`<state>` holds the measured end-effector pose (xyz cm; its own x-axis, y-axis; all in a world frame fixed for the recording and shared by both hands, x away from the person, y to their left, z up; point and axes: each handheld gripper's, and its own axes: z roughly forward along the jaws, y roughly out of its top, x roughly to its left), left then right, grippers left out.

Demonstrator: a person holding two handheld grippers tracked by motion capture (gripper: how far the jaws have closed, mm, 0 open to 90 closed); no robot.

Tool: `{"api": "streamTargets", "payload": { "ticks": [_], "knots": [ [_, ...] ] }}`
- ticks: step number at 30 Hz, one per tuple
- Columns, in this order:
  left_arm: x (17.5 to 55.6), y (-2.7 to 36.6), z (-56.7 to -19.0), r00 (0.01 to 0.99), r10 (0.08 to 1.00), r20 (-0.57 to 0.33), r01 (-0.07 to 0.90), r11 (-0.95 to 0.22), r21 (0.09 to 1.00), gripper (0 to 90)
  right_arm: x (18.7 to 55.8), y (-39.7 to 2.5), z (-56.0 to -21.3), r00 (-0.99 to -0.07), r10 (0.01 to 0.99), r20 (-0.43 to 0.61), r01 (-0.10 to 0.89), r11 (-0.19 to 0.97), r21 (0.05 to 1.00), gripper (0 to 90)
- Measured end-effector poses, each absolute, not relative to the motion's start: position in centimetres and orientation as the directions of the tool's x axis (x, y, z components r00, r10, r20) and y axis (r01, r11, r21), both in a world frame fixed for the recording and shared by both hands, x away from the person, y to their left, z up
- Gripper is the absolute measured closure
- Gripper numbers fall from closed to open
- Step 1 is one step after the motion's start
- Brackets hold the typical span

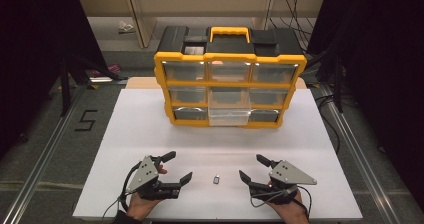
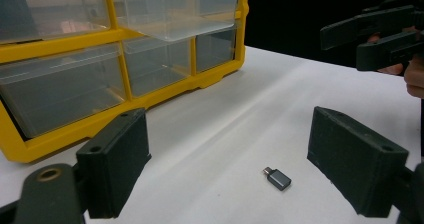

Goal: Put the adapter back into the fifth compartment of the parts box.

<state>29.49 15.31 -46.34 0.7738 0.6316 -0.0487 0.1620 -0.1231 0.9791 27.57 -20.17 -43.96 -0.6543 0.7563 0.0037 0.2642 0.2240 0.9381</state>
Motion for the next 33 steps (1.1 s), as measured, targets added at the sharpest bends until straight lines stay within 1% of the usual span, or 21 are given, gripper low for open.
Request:
{"api": "streamTargets", "payload": {
  "ticks": [11,19,33],
  "knots": [
    [29.5,15.3,-46.3,0.774,0.631,-0.044,0.158,-0.126,0.979,16.5,28.6,-18.5,-44.1,-0.674,0.739,-0.016,0.315,0.306,0.898,27.4],
    [29.4,15.3,-46.3,0.776,0.63,-0.041,0.154,-0.127,0.98,16.6,29.2,-17.9,-44.3,-0.686,0.727,-0.003,0.356,0.339,0.871,28.0],
    [29.4,15.4,-46.2,0.777,0.628,-0.042,0.152,-0.122,0.981,16.8,30.3,-15.4,-44.9,-0.718,0.695,-0.016,0.388,0.419,0.821,29.4]
  ]
}}
